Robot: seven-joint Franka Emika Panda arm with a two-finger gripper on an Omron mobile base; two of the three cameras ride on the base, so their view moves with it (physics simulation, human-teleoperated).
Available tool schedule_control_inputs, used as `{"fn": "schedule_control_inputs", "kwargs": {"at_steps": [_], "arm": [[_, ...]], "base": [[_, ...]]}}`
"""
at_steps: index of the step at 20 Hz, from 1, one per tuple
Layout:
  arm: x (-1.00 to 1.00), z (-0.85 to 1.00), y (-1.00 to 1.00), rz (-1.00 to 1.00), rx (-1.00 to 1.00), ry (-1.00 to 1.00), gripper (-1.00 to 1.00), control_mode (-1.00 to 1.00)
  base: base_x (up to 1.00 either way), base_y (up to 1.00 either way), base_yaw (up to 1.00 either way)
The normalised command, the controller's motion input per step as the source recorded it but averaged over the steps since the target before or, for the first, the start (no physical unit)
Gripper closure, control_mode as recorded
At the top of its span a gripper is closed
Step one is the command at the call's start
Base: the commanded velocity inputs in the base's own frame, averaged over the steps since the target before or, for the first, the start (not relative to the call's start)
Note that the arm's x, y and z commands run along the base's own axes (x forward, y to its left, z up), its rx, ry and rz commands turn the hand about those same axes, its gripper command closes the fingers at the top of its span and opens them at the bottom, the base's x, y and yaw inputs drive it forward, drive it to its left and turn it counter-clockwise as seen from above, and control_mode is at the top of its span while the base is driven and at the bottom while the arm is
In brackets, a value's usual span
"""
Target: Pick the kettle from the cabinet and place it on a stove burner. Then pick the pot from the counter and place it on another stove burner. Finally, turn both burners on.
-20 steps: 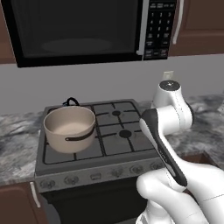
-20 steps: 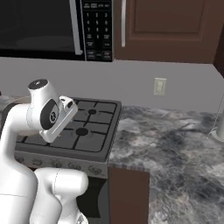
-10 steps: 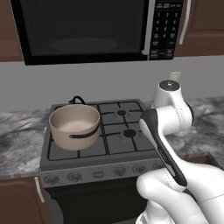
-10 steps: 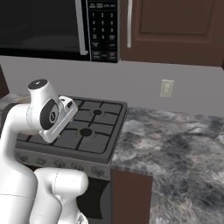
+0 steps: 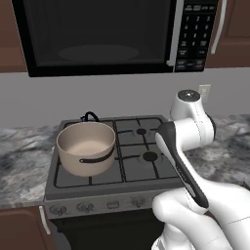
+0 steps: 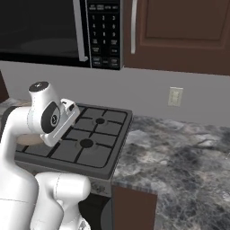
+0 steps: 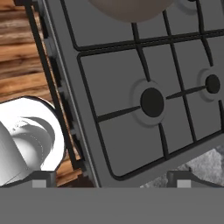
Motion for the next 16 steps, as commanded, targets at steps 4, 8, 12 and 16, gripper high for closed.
{"fn": "schedule_control_inputs", "kwargs": {"at_steps": [4, 8, 12, 16], "arm": [[0.0, 0.0, 0.0, 0.0, 0.0, 0.0, -1.0, 1.0], [0.0, 0.0, 0.0, 0.0, 0.0, 0.0, -1.0, 1.0], [0.0, 0.0, 0.0, 0.0, 0.0, 0.0, -1.0, 1.0], [0.0, 0.0, 0.0, 0.0, 0.0, 0.0, -1.0, -1.0]], "base": [[0.2, -0.06, 0.06], [0.07, 0.0, 0.02], [0.0, 0.0, 0.0], [0.0, 0.0, 0.0]]}}
